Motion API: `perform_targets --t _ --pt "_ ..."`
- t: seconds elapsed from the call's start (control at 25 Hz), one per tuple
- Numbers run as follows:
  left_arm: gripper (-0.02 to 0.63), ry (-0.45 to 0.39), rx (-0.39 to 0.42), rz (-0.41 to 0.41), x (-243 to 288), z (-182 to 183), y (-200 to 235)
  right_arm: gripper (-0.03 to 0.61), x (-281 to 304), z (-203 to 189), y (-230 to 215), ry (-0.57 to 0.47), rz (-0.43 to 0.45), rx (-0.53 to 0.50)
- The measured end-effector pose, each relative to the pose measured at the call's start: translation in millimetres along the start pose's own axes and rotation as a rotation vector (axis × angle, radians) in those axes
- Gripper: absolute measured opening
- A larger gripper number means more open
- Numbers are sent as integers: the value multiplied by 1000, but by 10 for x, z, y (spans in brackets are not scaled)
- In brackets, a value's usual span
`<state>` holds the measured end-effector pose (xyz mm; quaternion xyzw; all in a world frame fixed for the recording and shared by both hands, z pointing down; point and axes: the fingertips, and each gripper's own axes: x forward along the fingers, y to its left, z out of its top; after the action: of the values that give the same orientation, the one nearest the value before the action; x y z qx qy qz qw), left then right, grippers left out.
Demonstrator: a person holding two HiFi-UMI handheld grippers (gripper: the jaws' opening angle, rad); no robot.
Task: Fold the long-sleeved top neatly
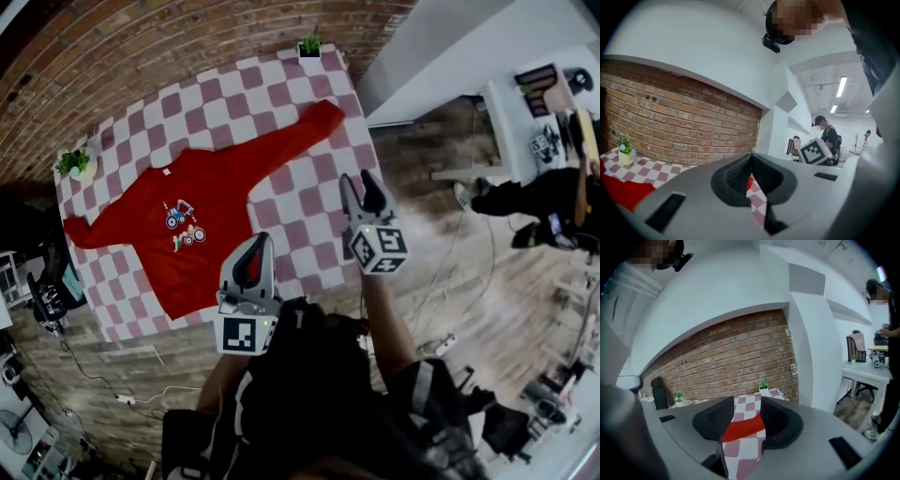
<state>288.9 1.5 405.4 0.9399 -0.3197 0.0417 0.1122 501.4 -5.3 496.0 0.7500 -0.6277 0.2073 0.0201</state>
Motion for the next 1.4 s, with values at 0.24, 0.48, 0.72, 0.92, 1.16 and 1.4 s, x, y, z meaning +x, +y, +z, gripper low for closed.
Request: perform_targets --t 0.24,0.48,0.72,0.92,1.16,1.4 --pt "6 31 -22 7 360 -174 196 172 701 -147 -434 46 -44 39" --pt "6 52 -36 25 575 -332 350 172 1322 -333 -821 98 -78 69" --pt "6 53 -49 25 780 -426 413 172 1830 -637 -1075 175 -90 99" --pt "6 75 -48 40 870 -546 539 172 2137 -914 -1251 238 -109 122" --pt "6 81 -55 64 913 -635 684 173 2363 -1274 -1331 326 -116 145" --pt "6 100 -33 64 899 -704 725 173 2497 -1479 -1422 374 -140 151"
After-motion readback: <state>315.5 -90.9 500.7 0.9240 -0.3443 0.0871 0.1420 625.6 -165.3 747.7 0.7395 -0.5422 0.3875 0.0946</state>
